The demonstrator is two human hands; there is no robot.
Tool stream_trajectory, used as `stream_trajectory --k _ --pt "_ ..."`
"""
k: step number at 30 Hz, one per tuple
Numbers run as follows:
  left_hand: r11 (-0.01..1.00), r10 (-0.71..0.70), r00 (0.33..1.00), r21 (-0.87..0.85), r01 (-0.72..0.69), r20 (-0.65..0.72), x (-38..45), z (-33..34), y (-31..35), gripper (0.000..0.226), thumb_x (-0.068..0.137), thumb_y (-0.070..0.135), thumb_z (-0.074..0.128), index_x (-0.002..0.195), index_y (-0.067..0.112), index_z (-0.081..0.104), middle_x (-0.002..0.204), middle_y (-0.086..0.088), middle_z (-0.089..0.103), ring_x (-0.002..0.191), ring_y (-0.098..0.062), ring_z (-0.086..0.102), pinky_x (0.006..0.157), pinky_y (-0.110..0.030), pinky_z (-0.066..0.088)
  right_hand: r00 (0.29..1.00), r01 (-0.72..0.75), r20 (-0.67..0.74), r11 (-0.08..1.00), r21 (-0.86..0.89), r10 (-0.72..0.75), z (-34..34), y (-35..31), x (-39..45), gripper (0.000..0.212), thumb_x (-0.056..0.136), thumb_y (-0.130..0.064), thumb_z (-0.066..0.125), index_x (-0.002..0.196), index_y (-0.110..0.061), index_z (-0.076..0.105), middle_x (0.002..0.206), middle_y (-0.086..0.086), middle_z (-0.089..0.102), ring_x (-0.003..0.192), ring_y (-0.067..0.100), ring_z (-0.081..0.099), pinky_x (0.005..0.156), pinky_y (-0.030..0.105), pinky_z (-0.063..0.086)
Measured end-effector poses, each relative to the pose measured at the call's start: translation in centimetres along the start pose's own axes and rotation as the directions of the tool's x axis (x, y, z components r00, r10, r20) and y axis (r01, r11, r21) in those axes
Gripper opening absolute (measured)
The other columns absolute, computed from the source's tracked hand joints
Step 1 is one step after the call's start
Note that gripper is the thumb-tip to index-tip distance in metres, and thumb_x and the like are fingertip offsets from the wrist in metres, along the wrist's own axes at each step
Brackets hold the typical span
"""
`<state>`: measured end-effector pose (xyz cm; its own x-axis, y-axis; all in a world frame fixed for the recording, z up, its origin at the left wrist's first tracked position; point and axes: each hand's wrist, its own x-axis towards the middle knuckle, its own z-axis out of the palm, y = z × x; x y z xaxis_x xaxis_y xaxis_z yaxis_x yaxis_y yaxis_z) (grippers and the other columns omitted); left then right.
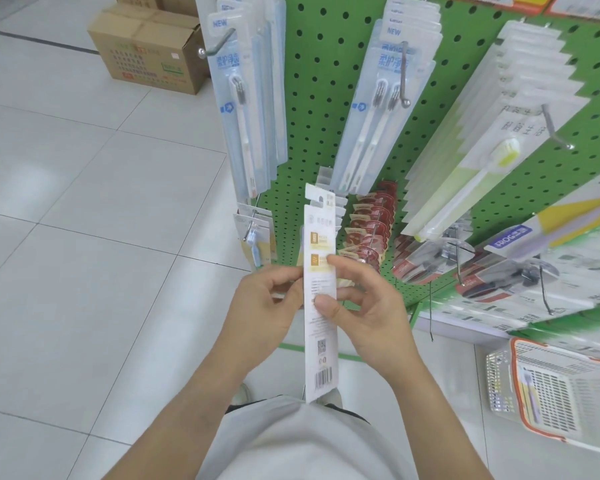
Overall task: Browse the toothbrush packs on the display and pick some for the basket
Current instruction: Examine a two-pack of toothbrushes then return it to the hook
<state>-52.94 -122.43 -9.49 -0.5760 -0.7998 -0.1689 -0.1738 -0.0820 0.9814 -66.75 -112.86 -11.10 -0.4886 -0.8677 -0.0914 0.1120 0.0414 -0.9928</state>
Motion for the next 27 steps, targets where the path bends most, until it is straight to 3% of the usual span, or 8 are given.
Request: stream_trajectory --k 2,5,13,16,20,24,27 --pt "1.000 0.013 0.997 0.029 -0.011 -0.078 0.22 -0.09 0.17 0.026 0.098 0.004 0.060 0.113 0.021 0.073 0.100 0.006 0.076 0.087 -0.011 0.073 0.075 -0.023 0.058 0.999 -0.016 -0.049 1.000 -0.010 0.016 -0.32 0.18 0.11 0.047 0.080 0.004 0.080 0.119 -0.020 0.069 0.107 -0.004 0.072 0.077 0.012 0.070 0.070 0.024 0.057" --pt "0.980 -0.056 0.994 -0.194 0.036 -0.095 0.30 -0.13 0.85 0.022 0.102 0.003 0.053 0.117 0.010 0.067 0.094 -0.001 0.079 0.079 -0.017 0.075 0.064 -0.026 0.059 0.999 -0.018 -0.047 0.999 -0.040 0.016 -0.68 0.37 0.24 0.048 0.078 0.003 0.082 0.117 -0.023 0.071 0.106 -0.003 0.073 0.076 0.015 0.070 0.073 0.030 0.059" --pt "0.998 0.023 0.985 -0.057 -0.033 -0.169 0.46 -0.08 0.64 0.018 0.094 0.007 0.068 0.103 0.023 0.066 0.086 -0.001 0.076 0.069 -0.021 0.074 0.054 -0.031 0.059 1.000 0.003 0.018 0.999 -0.048 -0.003 -0.73 0.08 0.21 0.047 0.077 0.003 0.083 0.115 -0.017 0.065 0.107 0.013 0.070 0.084 0.033 0.070 0.067 0.045 0.060" --pt "0.998 0.041 0.987 -0.033 -0.047 -0.157 0.51 0.02 0.83 0.020 0.093 0.008 0.069 0.101 0.026 0.067 0.086 -0.001 0.075 0.071 -0.022 0.073 0.054 -0.037 0.061 1.000 -0.010 0.007 1.000 -0.030 0.011 -0.65 0.05 0.36 0.042 0.080 -0.001 0.082 0.115 -0.013 0.060 0.104 0.011 0.072 0.083 0.028 0.070 0.072 0.051 0.057" --pt "0.998 0.031 0.990 -0.057 -0.040 -0.138 0.63 0.12 0.91 0.021 0.093 0.006 0.069 0.101 0.025 0.067 0.084 0.000 0.075 0.071 -0.021 0.073 0.051 -0.032 0.059 0.999 -0.008 -0.037 1.000 -0.006 0.007 -0.54 0.07 0.66 0.035 0.083 -0.010 0.081 0.110 -0.013 0.060 0.102 0.012 0.073 0.080 0.024 0.068 0.077 0.048 0.056" --pt "0.998 0.000 0.996 -0.070 -0.007 -0.094 0.64 0.16 0.97 0.021 0.093 0.003 0.067 0.100 0.023 0.067 0.083 0.000 0.075 0.067 -0.017 0.072 0.050 -0.030 0.058 0.998 0.016 -0.066 1.000 0.004 -0.016 -0.59 -0.14 0.95 0.037 0.082 0.004 0.078 0.113 -0.006 0.059 0.098 0.013 0.072 0.080 0.019 0.068 0.068 0.031 0.059" --pt "0.997 -0.043 0.996 -0.071 0.038 -0.073 0.73 0.08 0.81 0.020 0.094 0.004 0.066 0.101 0.022 0.065 0.083 -0.002 0.075 0.066 -0.019 0.073 0.050 -0.033 0.059 0.998 0.034 -0.059 0.999 0.002 -0.034 -0.65 -0.18 1.04 0.041 0.081 0.007 0.079 0.114 -0.009 0.059 0.094 0.015 0.073 0.077 0.019 0.067 0.065 0.027 0.057"
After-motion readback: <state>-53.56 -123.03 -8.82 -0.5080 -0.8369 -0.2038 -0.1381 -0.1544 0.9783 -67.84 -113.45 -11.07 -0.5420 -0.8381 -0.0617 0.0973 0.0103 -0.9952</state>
